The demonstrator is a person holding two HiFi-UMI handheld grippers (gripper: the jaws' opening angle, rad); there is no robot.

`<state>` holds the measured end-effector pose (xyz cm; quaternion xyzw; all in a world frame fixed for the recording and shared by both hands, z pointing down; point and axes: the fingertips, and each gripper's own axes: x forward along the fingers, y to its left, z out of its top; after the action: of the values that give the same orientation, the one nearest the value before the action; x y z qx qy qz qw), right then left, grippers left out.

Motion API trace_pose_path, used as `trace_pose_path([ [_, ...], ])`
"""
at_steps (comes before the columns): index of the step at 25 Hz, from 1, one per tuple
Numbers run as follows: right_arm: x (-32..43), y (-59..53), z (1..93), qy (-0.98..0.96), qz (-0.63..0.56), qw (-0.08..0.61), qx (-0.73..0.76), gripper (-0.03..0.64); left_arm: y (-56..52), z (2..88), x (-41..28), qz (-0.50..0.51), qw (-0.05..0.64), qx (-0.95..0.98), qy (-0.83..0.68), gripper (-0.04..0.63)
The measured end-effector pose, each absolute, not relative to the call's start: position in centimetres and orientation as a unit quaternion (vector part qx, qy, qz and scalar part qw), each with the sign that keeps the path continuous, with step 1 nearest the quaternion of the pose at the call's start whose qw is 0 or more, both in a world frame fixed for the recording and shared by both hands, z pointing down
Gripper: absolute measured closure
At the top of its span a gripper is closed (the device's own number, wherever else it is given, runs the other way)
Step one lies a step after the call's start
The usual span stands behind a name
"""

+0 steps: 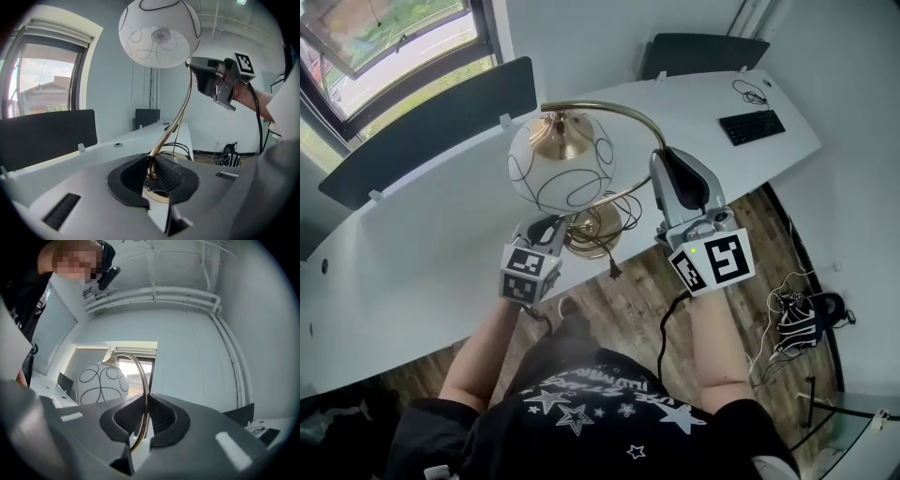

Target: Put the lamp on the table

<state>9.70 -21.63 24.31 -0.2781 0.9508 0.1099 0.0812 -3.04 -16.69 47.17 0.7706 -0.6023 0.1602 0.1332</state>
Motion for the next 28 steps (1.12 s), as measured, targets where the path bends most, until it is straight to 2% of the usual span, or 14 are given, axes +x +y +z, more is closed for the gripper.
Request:
trace_pose_path([
  [7,8.1,-25.3,22.9,0.949,0.128,0.07,-0.278,0.583,-21.1,46.1,-4.3,0.151,0.13,0.772,-0.603,0.543],
  [15,3.4,-33.1,23.2,0.951,0.125,0.056,-0.276,0.583,-29.3,46.5,-9.1,0.137,0.134,0.77,-0.608,0.541],
  [28,1.3,-42.4,24.2,0.974,0.129,0.059,-0.174,0.583,-36.2,48.0,-8.9,0.143,0.158,0.714,-0.667,0.543],
])
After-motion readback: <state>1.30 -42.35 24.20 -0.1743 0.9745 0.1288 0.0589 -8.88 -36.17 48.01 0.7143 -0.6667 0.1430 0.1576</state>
